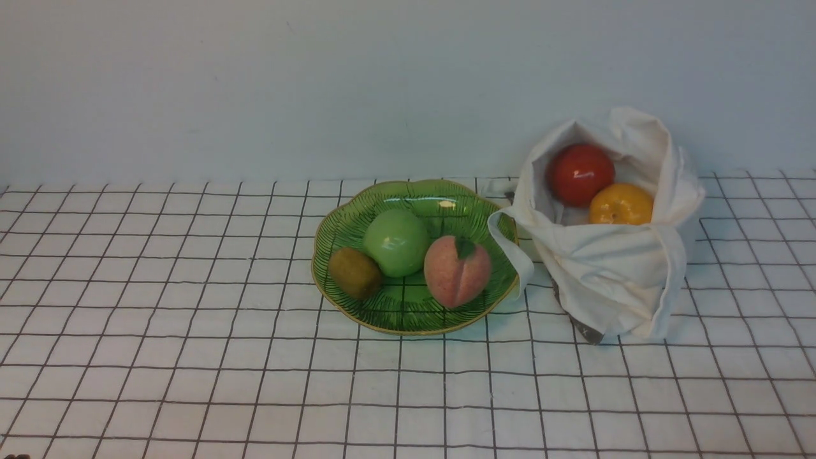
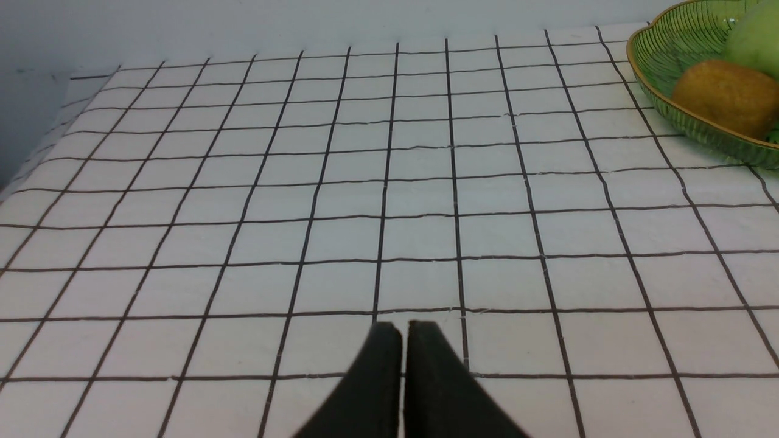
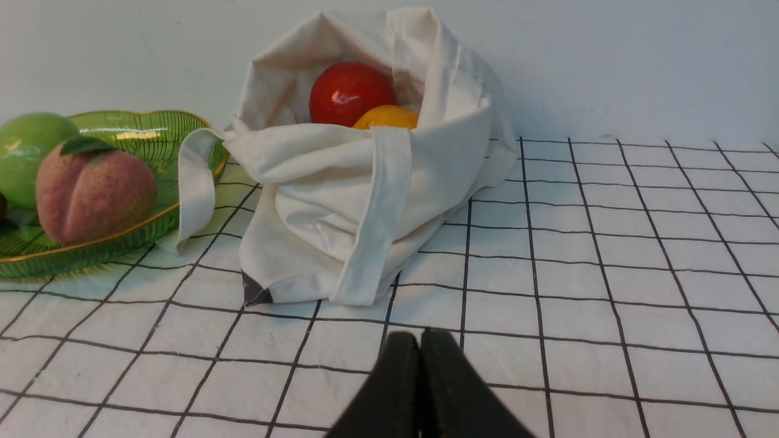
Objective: Take the fruit out of the bag on the white checkered tablecloth and place them on the plate.
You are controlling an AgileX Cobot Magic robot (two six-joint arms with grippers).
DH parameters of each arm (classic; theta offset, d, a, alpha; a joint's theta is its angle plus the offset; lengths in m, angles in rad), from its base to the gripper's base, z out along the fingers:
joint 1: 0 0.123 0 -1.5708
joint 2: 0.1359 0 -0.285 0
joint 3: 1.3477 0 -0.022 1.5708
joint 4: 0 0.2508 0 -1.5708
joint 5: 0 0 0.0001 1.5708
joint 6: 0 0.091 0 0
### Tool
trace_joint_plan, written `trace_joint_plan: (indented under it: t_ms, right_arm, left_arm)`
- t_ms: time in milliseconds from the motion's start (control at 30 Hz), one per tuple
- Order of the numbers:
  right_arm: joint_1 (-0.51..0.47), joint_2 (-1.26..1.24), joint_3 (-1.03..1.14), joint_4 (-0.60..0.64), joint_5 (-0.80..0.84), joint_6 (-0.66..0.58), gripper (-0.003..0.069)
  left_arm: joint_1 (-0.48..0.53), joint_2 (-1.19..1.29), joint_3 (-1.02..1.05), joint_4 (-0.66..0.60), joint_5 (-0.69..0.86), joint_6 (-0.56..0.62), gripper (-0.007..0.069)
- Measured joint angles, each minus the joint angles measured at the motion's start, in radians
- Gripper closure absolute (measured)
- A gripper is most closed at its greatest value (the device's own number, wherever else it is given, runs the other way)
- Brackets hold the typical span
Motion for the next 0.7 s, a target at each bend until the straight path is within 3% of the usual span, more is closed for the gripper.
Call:
trace_joint_plan:
  t_ms: [700]
  right_arm:
    - [-0.079,0.0,0.0,0.0,0.0,0.001,0.0673]
  left_arm:
    - [0.0,0.0,0.0,0.0,0.0,0.0,0.0632]
